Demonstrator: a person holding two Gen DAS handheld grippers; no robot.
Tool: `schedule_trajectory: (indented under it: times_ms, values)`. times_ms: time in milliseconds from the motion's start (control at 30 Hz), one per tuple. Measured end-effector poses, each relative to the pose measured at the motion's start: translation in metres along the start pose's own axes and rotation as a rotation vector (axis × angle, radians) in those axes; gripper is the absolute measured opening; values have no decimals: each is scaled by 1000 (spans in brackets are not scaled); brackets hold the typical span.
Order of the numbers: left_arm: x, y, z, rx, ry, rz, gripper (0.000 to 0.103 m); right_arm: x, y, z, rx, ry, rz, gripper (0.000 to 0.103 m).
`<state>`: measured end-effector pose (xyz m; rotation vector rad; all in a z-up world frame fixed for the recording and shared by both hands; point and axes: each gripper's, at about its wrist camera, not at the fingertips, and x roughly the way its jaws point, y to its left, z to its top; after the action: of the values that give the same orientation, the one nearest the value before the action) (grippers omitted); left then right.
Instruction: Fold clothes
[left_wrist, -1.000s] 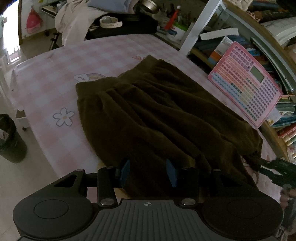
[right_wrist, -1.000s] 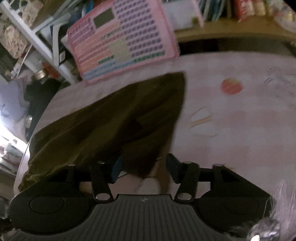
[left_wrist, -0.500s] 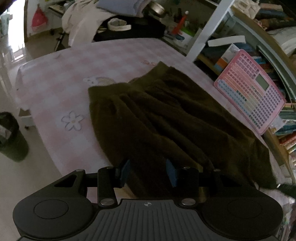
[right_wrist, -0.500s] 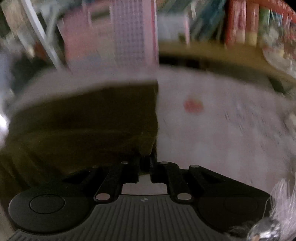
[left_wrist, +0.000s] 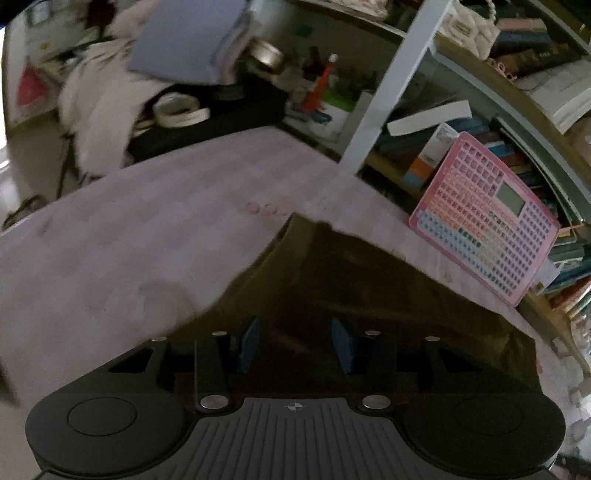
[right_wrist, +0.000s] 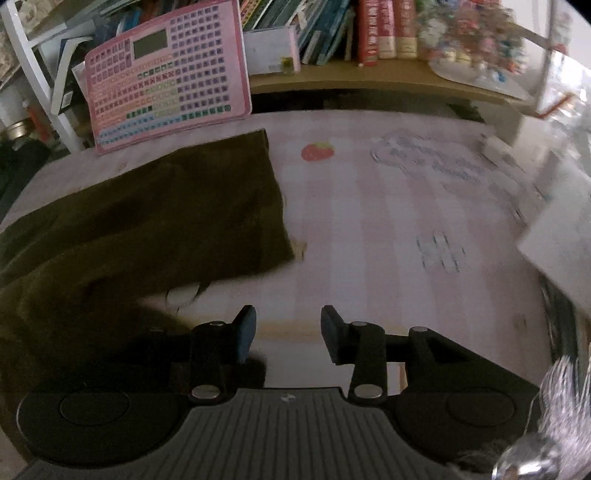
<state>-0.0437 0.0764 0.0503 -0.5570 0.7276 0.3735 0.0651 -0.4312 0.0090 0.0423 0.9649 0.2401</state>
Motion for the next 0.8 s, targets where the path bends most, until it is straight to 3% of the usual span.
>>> schedule_trajectory:
  times_ms: [333,567,600,633,700,800]
  values:
    - [78,18,58,129,63,-39,43,-33,63,-84,104,3,-121,37]
    - [112,24,69,148,125,-145,40,-32,98,-110,140,-16,-281,40]
    - [113,23,69,156,121,-163,29,-31,100,-110,158,-20,-298,40]
    - [114,23,70,164,116,-181,7,-30,102,-111,166,-27,-313,41]
    - [114,21,71,180,95,-204,3,-29,105,-111,174,-34,-335,41]
    - [108,21,77,158,8,-158,2,-27,108,-110,175,-39,-348,41]
